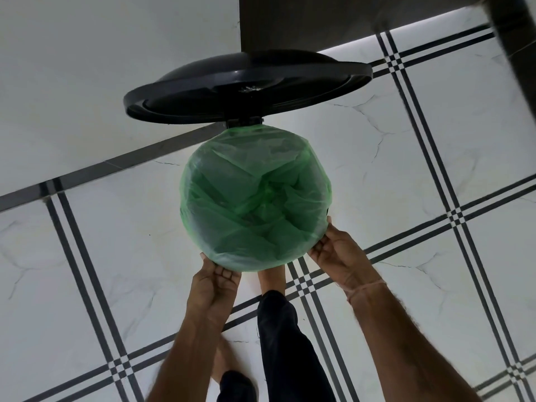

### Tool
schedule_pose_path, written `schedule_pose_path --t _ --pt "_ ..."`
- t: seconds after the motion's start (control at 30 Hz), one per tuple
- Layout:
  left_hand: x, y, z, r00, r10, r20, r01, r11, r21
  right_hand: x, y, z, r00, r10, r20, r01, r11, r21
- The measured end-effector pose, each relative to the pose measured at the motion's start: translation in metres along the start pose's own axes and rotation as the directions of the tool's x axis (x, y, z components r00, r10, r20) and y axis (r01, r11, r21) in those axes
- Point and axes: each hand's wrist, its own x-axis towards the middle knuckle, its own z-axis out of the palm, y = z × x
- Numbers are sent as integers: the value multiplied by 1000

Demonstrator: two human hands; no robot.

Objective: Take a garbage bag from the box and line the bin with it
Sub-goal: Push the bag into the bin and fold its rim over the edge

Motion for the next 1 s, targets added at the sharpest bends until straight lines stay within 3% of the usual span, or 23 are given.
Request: schedule_pose_path --t 0.07,0.17,0.23,0.4,0.63,0.73,0.8,0.87,1.0 --pt "-2 1 4 999 -2 -40 3 1000 21 1 1 0 1000 -22 4 22 1000 -9" --pt "-5 2 12 985 -131 -112 143 984 109 0 4 3 998 -19 -61 13 995 -96" --pt "-8 1 13 979 -174 -108 183 980 74 -3 9 4 997 12 -71 -17 997 -71" --pt "-8 -4 9 993 -101 -57 100 995 -20 -10 10 5 999 9 -33 -8 999 50" --pt "-8 -1 11 992 -38 -119 49 995 93 -19 5 10 997 -44 -71 39 997 -67" --pt "-18 10 16 974 14 -227 48 963 266 -32 -2 21 954 -234 -187 146 908 -394" --pt "-32 24 29 964 122 -234 -19 917 398 -47 -12 37 862 -472 -184 322 791 -521" --pt "-47 44 49 947 261 -187 -142 863 485 -64 -29 63 781 -618 -86 496 698 -516" --pt "-92 90 110 891 453 7 -389 758 524 -99 -77 121 702 -704 113 668 594 -448"
